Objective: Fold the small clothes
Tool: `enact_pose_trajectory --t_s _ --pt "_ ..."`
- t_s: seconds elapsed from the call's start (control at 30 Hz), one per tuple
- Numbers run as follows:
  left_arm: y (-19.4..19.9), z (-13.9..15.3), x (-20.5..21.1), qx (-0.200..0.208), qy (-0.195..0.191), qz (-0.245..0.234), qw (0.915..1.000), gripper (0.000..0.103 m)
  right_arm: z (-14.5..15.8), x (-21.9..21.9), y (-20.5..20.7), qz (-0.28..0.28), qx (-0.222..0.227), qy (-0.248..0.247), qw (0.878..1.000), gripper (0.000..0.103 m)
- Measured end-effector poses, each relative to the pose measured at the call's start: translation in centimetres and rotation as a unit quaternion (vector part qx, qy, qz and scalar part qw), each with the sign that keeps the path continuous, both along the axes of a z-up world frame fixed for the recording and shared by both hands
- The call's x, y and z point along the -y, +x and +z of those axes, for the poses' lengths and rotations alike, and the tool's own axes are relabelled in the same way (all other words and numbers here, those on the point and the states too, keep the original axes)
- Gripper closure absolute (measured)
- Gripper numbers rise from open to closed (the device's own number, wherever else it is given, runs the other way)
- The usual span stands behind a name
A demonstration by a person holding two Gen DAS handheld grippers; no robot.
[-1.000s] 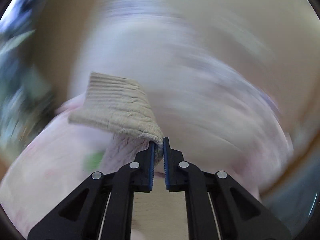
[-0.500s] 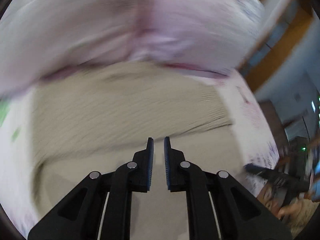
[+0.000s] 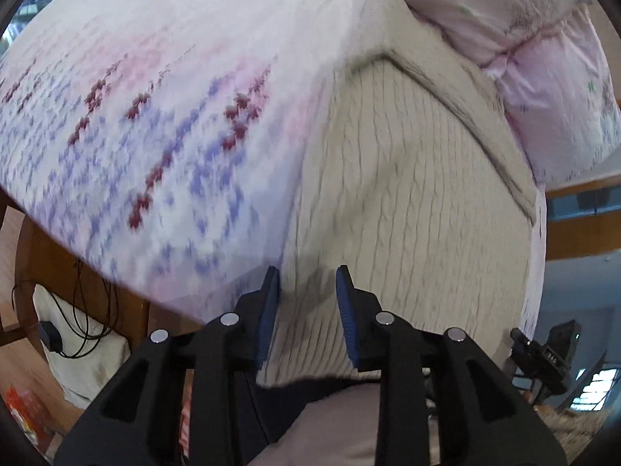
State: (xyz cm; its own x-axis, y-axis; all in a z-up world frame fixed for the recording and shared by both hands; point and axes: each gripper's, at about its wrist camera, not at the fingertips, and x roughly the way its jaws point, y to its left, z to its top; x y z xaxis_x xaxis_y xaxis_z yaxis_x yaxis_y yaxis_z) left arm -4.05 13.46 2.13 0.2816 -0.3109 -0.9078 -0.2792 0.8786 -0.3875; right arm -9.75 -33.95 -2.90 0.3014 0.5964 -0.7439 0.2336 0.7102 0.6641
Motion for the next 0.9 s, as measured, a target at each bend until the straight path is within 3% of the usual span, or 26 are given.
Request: enact_pose_trajectory --t_s 0.2,0.23,0.27,0.3,0.33,0.47,0.53,0.63,0.7,0.73,0.8,0.83,0.9 --pt "-2.0 -0.4 0.5 -0.011 -0.030 -0.002 0.9995 0.073 -0.3 -1.8 -0.1 0.035 -0.011 0.021 0.999 0.076" --pt "-2.0 -0.5 0.5 -0.013 -0.031 -0.002 0.9994 0.078 -0.3 -2.1 0.1 0.038 -0.011 0.021 0.999 0.081" --pt "-2.0 -0.6 0.5 -0.017 -0.036 0.001 0.9992 0.087 -0.3 -2.4 0.4 0.043 -0.012 0.021 0.999 0.096" --pt "-1.9 -0.9 0.3 -0.023 -0.055 0.005 0.9982 0.098 -0.3 -2.7 0.6 0.050 -0.010 0.023 0.998 0.096" --pt "-1.9 -1.0 0.0 -0.024 -0.074 0.009 0.9969 0.098 0.1 -3.0 1.2 0.052 -0.002 0.029 0.998 0.096" --pt "1.0 2.2 0.3 0.035 -0.113 -0.016 0.9929 0.098 3.8 -2.1 4.4 0.024 0.068 0.060 0.996 0.096" --pt "4.6 4.5 0.3 0.076 -0.116 -0.030 0.9898 0.098 6.4 -1.2 7.6 0.006 0.117 0.063 0.991 0.096" --pt "10.6 7.2 0.0 0.130 -0.114 -0.019 0.9847 0.098 10.0 0.8 13.7 -0.036 0.183 0.056 0.981 0.096" --pt "16.0 9.1 0.2 0.176 -0.076 0.006 0.9814 0.097 11.1 2.3 17.5 -0.077 0.207 0.042 0.974 0.096" --pt "19.0 9.8 0.5 0.195 -0.049 0.018 0.9794 0.095 11.1 2.8 19.8 -0.111 0.204 0.018 0.973 0.090" --pt "22.3 9.7 0.5 0.196 -0.034 0.034 0.9794 0.087 9.5 3.1 23.3 -0.163 0.162 -0.026 0.973 0.063" --pt "24.0 9.1 0.5 0.171 -0.038 0.045 0.9835 0.075 8.8 3.3 23.8 -0.181 0.136 -0.047 0.973 0.045" --pt "25.0 8.3 0.2 0.134 -0.017 0.051 0.9895 0.059 7.4 3.2 23.5 -0.202 0.112 -0.042 0.972 0.045"
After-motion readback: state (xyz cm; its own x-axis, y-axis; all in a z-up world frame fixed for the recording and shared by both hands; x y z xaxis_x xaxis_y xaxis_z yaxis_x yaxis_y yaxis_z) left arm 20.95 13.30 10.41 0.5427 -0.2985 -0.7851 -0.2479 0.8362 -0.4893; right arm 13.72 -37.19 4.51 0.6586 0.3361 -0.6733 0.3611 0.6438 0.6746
